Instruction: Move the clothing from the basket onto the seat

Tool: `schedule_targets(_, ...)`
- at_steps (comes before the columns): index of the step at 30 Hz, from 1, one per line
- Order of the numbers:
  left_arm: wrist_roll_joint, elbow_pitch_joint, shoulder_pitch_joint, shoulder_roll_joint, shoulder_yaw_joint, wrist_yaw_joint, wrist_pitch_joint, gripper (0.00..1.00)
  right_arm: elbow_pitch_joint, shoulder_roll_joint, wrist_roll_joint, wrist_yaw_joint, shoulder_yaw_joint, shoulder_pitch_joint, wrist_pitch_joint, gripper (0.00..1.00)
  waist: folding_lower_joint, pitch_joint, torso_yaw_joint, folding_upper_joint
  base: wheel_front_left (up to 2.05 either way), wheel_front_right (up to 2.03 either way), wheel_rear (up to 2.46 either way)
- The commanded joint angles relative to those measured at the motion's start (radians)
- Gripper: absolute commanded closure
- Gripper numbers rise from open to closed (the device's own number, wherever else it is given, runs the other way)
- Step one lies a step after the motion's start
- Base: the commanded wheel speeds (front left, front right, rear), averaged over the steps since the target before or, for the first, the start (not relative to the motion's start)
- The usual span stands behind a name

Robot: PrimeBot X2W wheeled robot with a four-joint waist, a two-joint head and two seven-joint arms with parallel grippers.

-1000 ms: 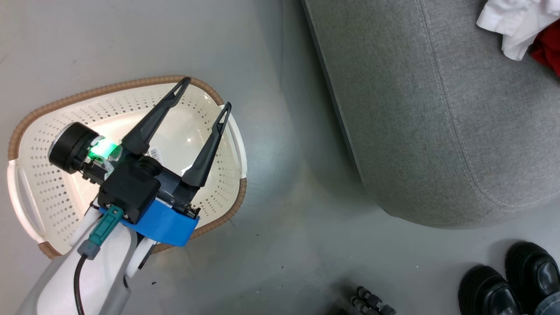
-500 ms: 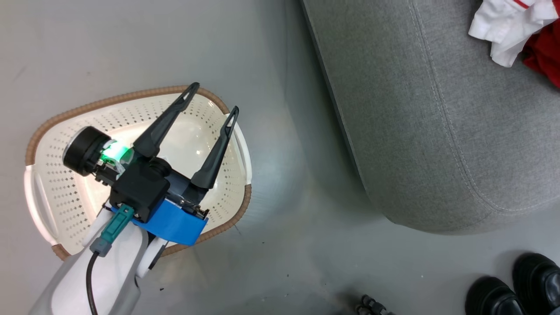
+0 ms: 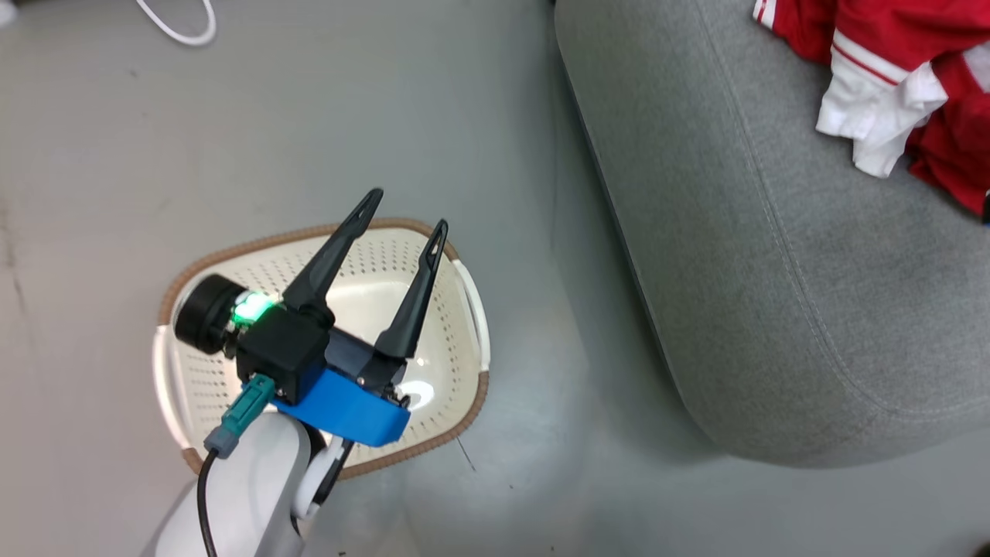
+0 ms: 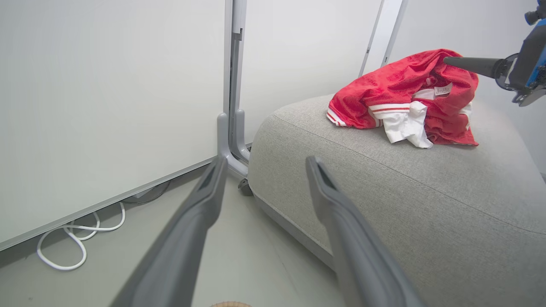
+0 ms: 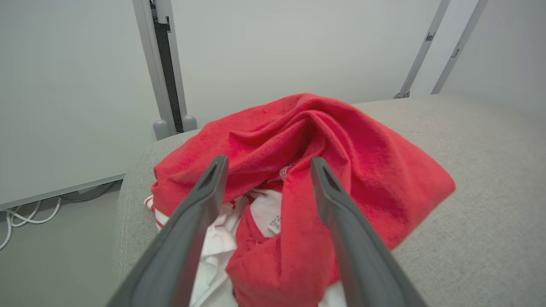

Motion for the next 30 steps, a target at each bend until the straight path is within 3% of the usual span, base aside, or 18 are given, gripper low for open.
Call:
schedule_targets(1, -0.004, 0.01, 0.032, -0.017, 0.019, -0.006, -0.005, 0.0, -0.013, -0.005, 0.013, 0.0, 0.003, 0.042, 0.004, 0.0, 0.0001, -0.085, 0.043, 0.0, 0.0, 0.0, 0.0)
schedule_targets(15, 0.011, 0.059, 0.209, -0.127, 0.197, -0.019, -0.005, 0.0, -0.273, 0.059, 0.054, 0.0, 0.043, 0.343, 0.092, 0.0, 0.0001, -0.31, 0.124, 0.0, 0.0, 0.0, 0.0)
schedule_targets(22, 0.008, 0.082, 0.265, -0.152, 0.266, -0.022, -0.005, 0.0, -0.394, 0.096, 0.021, 0.0, 0.07, 0.467, 0.136, 0.0, 0.0001, -0.367, 0.164, 0.0, 0.0, 0.0, 0.0)
schedule_targets(30, -0.003, 0.14, 0.323, -0.173, 0.318, -0.021, -0.005, 0.0, -0.512, 0.184, -0.039, 0.0, 0.074, 0.618, 0.163, 0.0, 0.0001, -0.45, 0.236, 0.0, 0.0, 0.0, 0.0)
